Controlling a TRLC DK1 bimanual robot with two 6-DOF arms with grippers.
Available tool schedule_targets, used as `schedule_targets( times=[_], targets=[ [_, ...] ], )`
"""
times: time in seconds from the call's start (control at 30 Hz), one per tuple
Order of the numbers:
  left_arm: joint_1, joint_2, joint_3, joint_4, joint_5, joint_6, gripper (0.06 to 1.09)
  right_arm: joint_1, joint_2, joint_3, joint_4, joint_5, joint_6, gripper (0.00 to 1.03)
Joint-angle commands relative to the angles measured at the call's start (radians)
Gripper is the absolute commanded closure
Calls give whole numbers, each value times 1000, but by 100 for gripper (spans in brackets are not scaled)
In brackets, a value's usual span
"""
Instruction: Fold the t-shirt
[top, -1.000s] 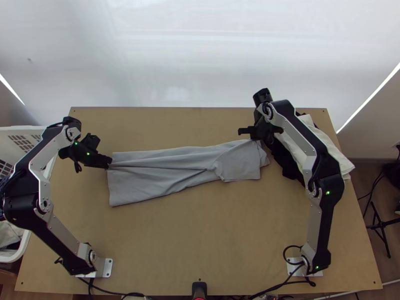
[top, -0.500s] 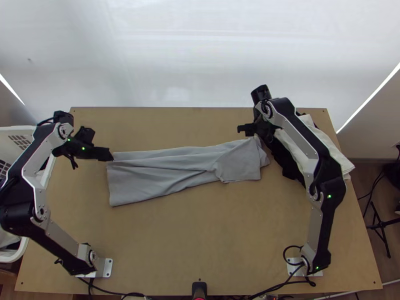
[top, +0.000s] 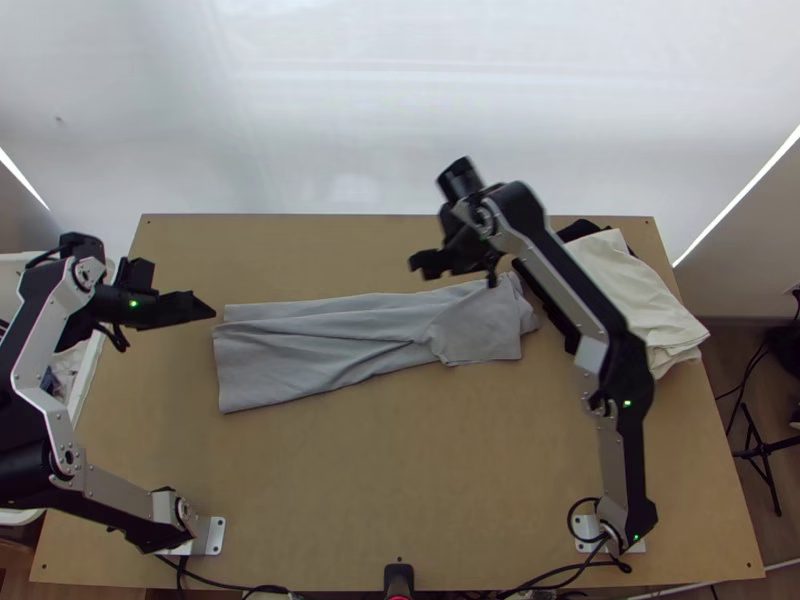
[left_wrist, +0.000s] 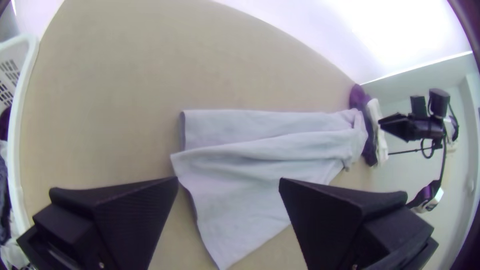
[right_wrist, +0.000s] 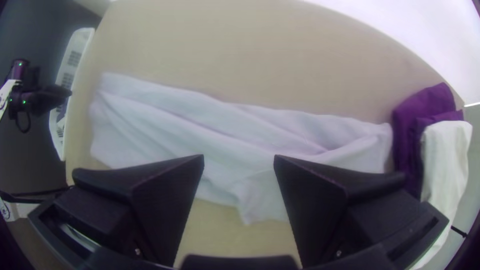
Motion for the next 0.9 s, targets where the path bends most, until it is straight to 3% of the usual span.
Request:
schedule_targets(
  times=[0.0, 0.3, 0.63, 0.87],
  targets=[
    [80, -33, -154, 48, 137, -50, 11, 117, 128, 55, -7, -136, 40, 37],
    [108, 14, -315, 307, 128, -113, 11, 119, 238, 55, 48, -152, 14, 37],
    [105, 45, -329, 318, 62, -79, 11, 85, 294, 48, 56, -152, 11, 37],
    [53, 54, -355, 212, 63, 5, 11, 71, 318, 46, 62, -153, 9, 37]
  ],
)
